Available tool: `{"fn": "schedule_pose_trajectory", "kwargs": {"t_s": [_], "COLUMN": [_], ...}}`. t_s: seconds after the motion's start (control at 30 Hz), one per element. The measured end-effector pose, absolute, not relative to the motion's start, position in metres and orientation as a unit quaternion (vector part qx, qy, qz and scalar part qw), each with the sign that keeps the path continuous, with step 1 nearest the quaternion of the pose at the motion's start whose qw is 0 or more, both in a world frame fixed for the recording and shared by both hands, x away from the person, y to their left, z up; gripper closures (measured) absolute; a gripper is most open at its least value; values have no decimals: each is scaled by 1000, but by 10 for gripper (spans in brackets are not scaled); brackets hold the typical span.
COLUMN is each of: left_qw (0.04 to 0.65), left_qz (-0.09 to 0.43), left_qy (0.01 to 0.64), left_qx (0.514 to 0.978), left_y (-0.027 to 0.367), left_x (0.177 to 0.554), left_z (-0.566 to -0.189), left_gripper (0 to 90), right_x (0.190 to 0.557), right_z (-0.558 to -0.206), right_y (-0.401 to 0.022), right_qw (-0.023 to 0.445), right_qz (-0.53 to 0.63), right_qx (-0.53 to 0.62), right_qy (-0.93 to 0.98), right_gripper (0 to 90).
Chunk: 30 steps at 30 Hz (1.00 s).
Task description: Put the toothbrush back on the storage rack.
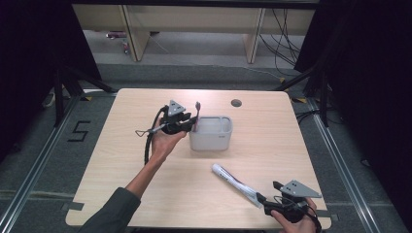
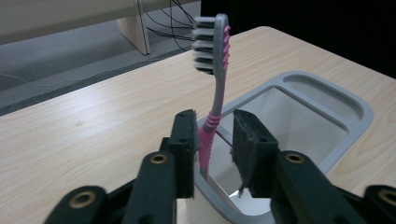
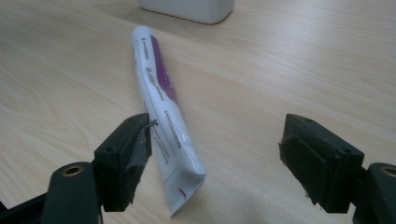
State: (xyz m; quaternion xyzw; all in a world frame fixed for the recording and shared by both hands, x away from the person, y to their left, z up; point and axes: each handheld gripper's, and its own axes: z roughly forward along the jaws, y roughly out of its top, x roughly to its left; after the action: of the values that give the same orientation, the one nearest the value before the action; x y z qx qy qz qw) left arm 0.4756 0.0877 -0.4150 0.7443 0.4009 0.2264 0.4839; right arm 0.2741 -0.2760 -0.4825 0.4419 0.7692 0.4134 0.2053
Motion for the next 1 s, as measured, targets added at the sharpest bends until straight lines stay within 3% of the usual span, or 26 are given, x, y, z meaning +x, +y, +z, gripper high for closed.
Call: {"fn": "schedule_pose_trajectory", "kwargs": {"t_s": [0.23, 0.6, 0.67, 1.0], "left_qw": [490, 489, 487, 494], "left_qz": [215, 181, 176, 172], "left_qy": [411, 409, 405, 394], "left_qx": [739, 749, 754, 756], "left_y": [94, 112, 114, 120], "left_x": [457, 429, 424, 411], "left_z": [-402, -393, -393, -390], "left_gripper": [516, 408, 397, 381], "right_x": [274, 273, 272, 273], "right_z": [-482, -482, -482, -481], "right_y": [-276, -275, -272, -274], "right_qw": [207, 207, 192, 206], "right_qz": [415, 416, 415, 414], "right_qx": [440, 443, 458, 443], "right_qy": [769, 767, 762, 768], "right_gripper": [253, 254, 254, 254]}}
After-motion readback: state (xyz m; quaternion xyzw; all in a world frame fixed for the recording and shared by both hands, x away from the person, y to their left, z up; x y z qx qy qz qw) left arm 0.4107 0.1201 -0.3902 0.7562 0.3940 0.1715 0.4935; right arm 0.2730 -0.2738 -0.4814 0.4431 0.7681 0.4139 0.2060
